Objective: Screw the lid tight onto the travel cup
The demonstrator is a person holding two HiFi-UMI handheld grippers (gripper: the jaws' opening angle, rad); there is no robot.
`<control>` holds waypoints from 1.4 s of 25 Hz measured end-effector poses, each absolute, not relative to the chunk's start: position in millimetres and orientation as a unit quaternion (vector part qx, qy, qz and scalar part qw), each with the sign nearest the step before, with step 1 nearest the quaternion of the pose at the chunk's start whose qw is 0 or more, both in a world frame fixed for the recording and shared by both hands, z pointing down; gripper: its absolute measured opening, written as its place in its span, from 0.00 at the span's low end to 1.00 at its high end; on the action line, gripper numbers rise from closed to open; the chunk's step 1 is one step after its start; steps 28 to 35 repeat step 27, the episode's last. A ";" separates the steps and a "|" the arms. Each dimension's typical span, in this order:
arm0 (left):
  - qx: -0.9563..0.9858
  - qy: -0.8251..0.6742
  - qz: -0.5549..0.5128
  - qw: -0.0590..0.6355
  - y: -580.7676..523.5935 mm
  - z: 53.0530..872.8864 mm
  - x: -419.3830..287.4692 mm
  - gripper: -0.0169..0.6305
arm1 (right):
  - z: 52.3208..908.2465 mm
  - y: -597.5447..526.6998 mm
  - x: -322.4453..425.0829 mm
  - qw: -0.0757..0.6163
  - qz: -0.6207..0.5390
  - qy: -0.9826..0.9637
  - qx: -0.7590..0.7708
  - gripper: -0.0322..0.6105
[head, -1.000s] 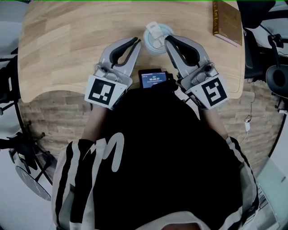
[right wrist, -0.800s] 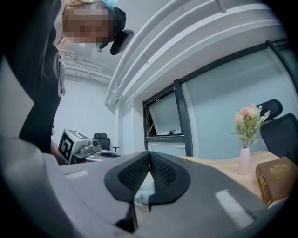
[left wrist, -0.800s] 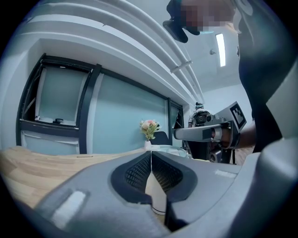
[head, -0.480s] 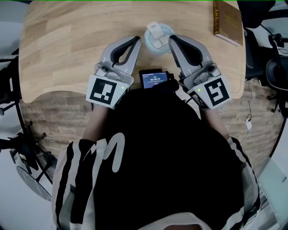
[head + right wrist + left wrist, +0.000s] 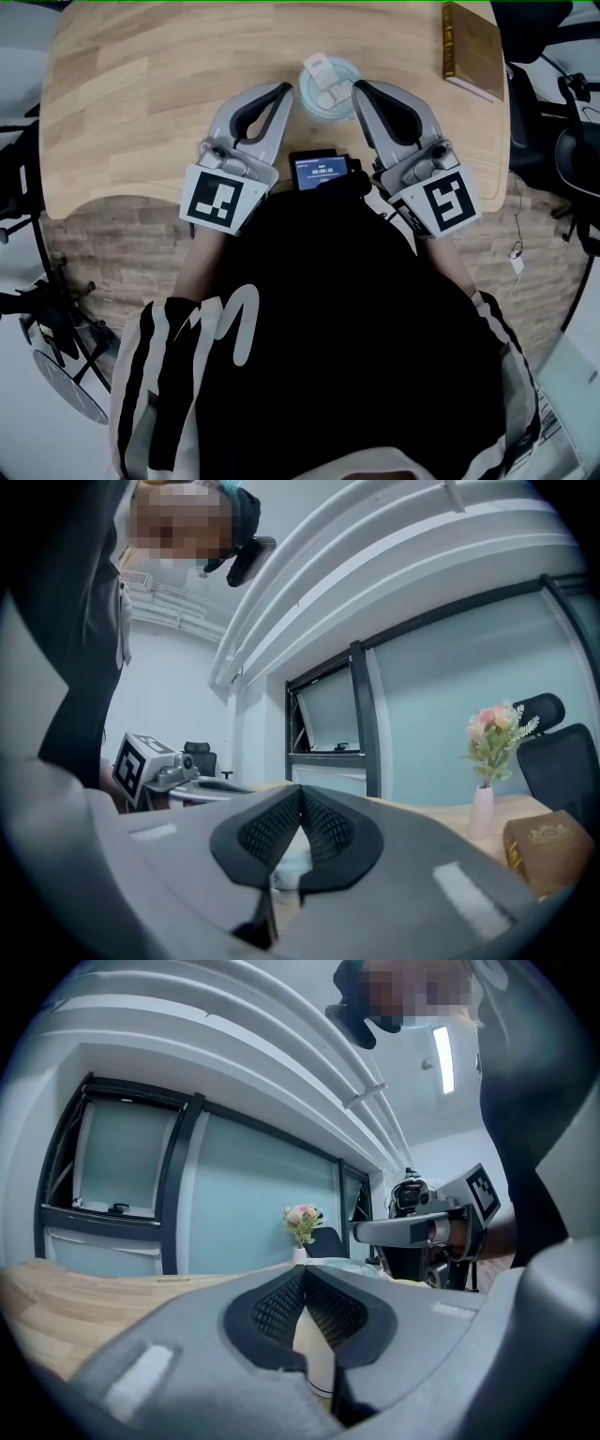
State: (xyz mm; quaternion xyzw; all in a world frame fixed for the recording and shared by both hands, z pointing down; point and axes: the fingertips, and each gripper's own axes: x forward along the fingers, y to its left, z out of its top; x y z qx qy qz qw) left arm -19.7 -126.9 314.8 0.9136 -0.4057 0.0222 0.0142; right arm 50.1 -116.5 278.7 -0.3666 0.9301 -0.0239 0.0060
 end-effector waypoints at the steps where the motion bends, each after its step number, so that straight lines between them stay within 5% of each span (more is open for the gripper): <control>1: 0.913 -0.408 0.022 0.015 -126.9 314.8 -20.1 0.03 | 277.2 -115.9 50.2 0.005 -0.018 0.929 -0.368 0.05; 35: 0.915 -0.403 0.021 0.019 -124.6 314.7 -19.4 0.03 | 271.5 -113.2 50.8 -0.001 0.002 0.928 -0.372 0.05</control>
